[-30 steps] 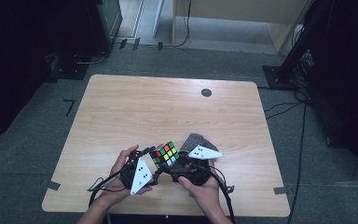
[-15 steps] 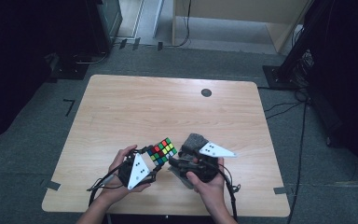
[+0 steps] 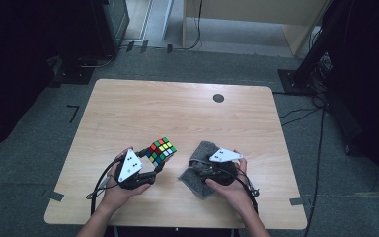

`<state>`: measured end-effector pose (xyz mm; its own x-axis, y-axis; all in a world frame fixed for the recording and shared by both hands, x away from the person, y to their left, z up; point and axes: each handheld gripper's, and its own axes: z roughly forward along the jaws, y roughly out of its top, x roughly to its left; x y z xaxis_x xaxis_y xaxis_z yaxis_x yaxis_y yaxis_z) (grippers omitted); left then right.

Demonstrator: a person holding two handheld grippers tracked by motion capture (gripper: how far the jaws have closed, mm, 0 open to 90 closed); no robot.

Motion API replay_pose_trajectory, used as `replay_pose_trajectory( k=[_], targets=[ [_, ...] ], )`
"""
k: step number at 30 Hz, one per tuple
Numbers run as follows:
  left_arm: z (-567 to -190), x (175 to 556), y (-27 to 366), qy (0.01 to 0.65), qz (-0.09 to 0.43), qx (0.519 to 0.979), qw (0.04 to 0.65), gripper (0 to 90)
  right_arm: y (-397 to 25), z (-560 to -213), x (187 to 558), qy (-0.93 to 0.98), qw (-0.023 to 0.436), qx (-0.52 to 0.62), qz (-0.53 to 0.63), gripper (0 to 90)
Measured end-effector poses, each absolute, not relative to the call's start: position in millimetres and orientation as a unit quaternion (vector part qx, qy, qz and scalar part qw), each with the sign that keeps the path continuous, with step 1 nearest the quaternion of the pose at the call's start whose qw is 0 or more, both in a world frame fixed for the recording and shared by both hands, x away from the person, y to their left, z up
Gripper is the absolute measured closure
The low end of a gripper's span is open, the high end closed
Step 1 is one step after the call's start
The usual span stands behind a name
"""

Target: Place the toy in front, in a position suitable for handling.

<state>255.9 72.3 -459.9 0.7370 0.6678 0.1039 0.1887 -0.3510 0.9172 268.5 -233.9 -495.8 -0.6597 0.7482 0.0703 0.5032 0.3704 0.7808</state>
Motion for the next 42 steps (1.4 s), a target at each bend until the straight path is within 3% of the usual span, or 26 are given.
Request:
replay_pose_trajectory(
  k=[4, 13, 14, 18, 21, 26, 33, 36, 39, 42],
  targets=[
    [-458, 256, 74, 0.275, 0.233, 0.784, 0.506, 34.0, -233, -512, 271, 0.836, 0.167, 0.381, 0.358, 27.2],
    [-459, 255, 72, 0.262, 0.205, 0.792, 0.511, 34.1, -234, -522, 270, 0.823, 0.167, 0.389, 0.379, 27.4],
    [-458, 255, 72, 0.263, 0.203, 0.791, 0.513, 34.1, -234, -523, 269, 0.82, 0.171, 0.393, 0.38, 30.8],
    [-457, 258, 73, 0.275, 0.19, 0.784, 0.522, 34.0, -234, -522, 266, 0.805, 0.195, 0.41, 0.382, 64.2],
    [-458, 259, 73, 0.277, 0.186, 0.786, 0.52, 34.1, -235, -521, 264, 0.795, 0.202, 0.425, 0.382, 73.9],
    [-462, 258, 69, 0.262, 0.185, 0.798, 0.511, 34.1, -237, -493, 256, 0.744, 0.164, 0.443, 0.472, 75.5],
    [-465, 243, 50, 0.18, 0.183, 0.829, 0.498, 34.1, -214, -435, 223, 0.698, 0.167, 0.337, 0.609, 74.3],
    [-463, 239, 45, 0.171, 0.186, 0.832, 0.494, 34.2, -209, -438, 221, 0.696, 0.163, 0.353, 0.603, 74.2],
    [-462, 237, 44, 0.168, 0.186, 0.834, 0.491, 34.2, -215, -455, 232, 0.689, 0.119, 0.386, 0.602, 74.0],
    [-460, 237, 45, 0.171, 0.178, 0.828, 0.503, 34.3, -219, -458, 236, 0.693, 0.121, 0.409, 0.581, 74.0]
  ],
)
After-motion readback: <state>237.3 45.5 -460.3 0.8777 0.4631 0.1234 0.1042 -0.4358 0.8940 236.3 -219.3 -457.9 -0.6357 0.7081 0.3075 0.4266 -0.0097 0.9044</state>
